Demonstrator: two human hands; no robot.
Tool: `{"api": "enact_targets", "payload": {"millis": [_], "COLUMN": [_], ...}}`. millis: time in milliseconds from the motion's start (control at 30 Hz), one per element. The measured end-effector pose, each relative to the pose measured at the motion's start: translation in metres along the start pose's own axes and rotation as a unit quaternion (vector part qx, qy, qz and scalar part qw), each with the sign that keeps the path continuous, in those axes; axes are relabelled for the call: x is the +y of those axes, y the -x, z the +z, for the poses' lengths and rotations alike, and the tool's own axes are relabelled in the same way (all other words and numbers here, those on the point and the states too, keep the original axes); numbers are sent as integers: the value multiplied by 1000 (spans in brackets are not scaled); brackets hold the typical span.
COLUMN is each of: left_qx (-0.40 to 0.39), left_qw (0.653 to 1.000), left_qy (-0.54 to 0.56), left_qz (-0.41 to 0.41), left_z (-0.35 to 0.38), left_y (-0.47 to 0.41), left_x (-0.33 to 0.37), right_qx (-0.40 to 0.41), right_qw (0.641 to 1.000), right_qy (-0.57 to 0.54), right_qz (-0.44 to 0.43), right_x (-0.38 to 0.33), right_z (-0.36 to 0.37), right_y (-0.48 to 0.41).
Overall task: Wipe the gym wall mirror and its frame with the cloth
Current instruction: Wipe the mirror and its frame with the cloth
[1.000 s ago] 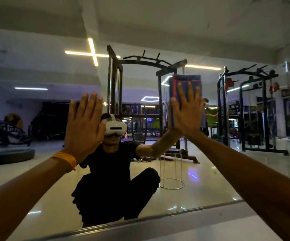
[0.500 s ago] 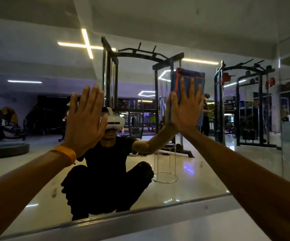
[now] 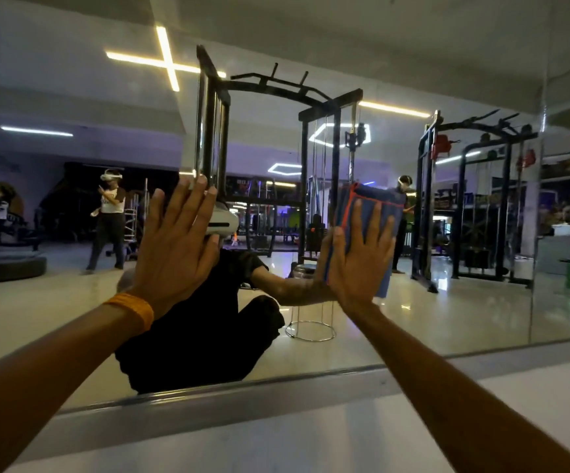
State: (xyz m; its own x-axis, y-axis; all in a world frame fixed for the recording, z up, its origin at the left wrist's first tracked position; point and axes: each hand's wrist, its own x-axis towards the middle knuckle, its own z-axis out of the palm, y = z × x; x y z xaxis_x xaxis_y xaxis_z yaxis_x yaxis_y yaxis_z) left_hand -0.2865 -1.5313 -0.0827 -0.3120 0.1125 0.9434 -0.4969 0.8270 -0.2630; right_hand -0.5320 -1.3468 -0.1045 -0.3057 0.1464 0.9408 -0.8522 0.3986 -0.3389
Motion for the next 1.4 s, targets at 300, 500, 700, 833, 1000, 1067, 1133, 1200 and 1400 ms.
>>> {"api": "enact_targets", "payload": {"millis": [300, 500, 700, 833, 1000, 1067, 1133, 1200, 1400], "left_qx": [-12, -33, -37, -28, -24, -26, -25, -28, -40], "left_qw": [1000, 999, 998, 999, 999, 999, 999, 998, 998], "left_qy": [16, 23, 38, 41, 48, 45, 47, 54, 42], "left_qz": [-5, 25, 15, 13, -4, -8, -4, 1, 12], "left_z": [5, 1, -1, 2, 5, 4, 2, -2, -5], "left_y": [40, 68, 82, 107, 110, 111, 112, 112, 128], "left_x": [23, 15, 17, 17, 25, 26, 23, 19, 11], "right_qx": [-123, -33, -143, -69, -139, -188, -174, -119, -126], "right_qw": [970, 999, 960, 996, 977, 936, 937, 977, 989], "right_qy": [-30, -5, -26, -10, -5, -6, -10, 8, 11], "right_qz": [-209, -9, -240, -54, -164, -297, -304, -178, -81], "right_x": [-14, -10, -11, 13, -21, -25, -17, -5, -18], "right_z": [-8, 0, -13, -9, -8, -14, -16, -15, -13], "right_y": [115, 97, 122, 103, 144, 158, 151, 138, 154]}}
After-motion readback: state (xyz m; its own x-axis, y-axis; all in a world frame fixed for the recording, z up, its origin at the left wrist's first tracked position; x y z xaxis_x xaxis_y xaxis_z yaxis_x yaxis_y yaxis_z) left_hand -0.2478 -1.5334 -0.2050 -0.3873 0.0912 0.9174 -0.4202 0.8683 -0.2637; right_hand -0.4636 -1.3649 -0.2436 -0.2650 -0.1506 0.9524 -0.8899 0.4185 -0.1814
